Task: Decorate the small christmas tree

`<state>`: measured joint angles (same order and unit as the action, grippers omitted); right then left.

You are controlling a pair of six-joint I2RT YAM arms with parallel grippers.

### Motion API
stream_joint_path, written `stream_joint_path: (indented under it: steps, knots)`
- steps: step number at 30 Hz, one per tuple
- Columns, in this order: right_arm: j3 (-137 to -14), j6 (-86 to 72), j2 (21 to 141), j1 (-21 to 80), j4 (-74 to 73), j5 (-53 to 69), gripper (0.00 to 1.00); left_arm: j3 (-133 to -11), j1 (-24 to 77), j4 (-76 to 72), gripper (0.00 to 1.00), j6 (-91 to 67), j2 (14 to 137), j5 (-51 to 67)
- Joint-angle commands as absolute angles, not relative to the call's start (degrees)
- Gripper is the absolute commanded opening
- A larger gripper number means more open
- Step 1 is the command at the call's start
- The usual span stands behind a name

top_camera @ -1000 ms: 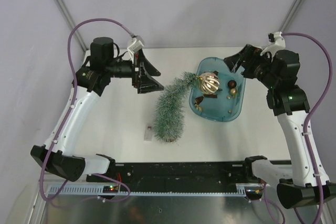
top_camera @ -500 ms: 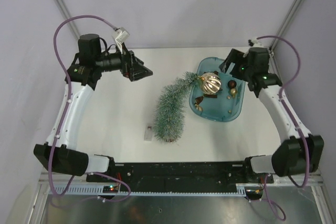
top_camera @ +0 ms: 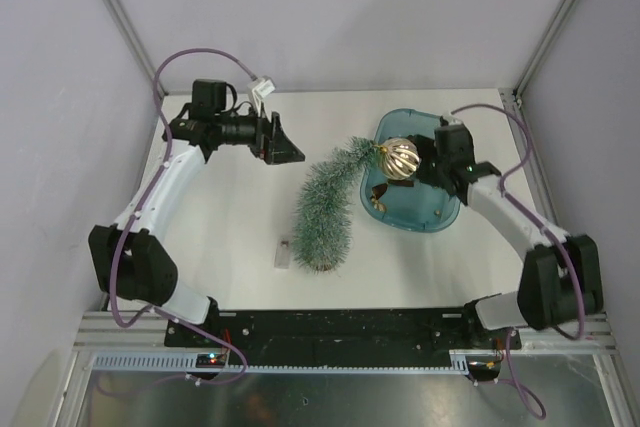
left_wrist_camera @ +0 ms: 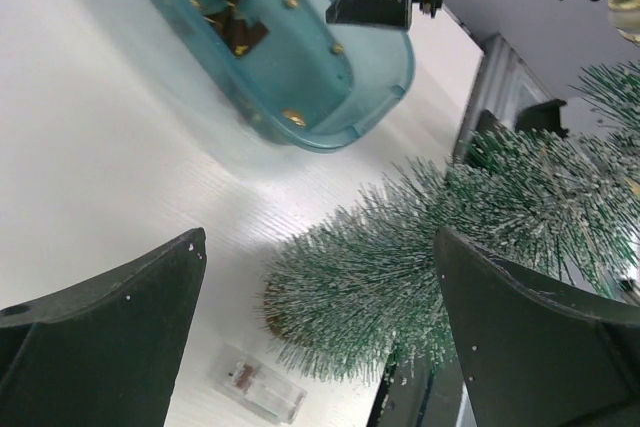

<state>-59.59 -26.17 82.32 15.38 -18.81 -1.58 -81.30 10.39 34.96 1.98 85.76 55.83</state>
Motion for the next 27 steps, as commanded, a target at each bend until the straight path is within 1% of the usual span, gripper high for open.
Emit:
stream_joint_path:
  steps: [1,3,5,9,13,16,24,27]
  knots:
    - [-51.31,-30.81,67.19,19.43,-17.65,-3.69,0.84,-82.04,11.77,33.41,1.00,3.60,87.92,64.87]
    - [-48.82,-30.82,61.93,20.26,-20.14,-6.09,0.85,-82.49,11.89,33.40,1.00,3.43,88.84,67.83]
    - [-48.00,-30.07,59.05,18.12,-21.54,-7.37,0.86,-82.76,12.07,33.40,1.00,3.43,89.36,69.71]
    - [-47.97,-30.65,59.72,11.50,-20.14,-0.74,0.82,-83.12,12.93,33.40,1.00,3.11,90.05,71.96]
    - [-47.99,-32.06,60.55,12.72,-20.54,1.85,0.78,-83.00,14.34,33.34,0.97,3.22,90.28,73.73]
    - [-47.35,-32.75,57.61,17.69,-22.64,1.16,0.78,-82.97,15.27,33.38,0.93,3.34,90.38,75.45]
    - [-43.56,-40.37,44.67,36.18,-25.96,-1.43,0.77,-82.12,15.77,33.43,0.87,3.51,90.56,77.20]
    - [-41.84,-42.20,42.51,44.00,-26.09,-2.07,0.77,-81.69,15.79,33.38,0.83,3.44,90.28,77.44]
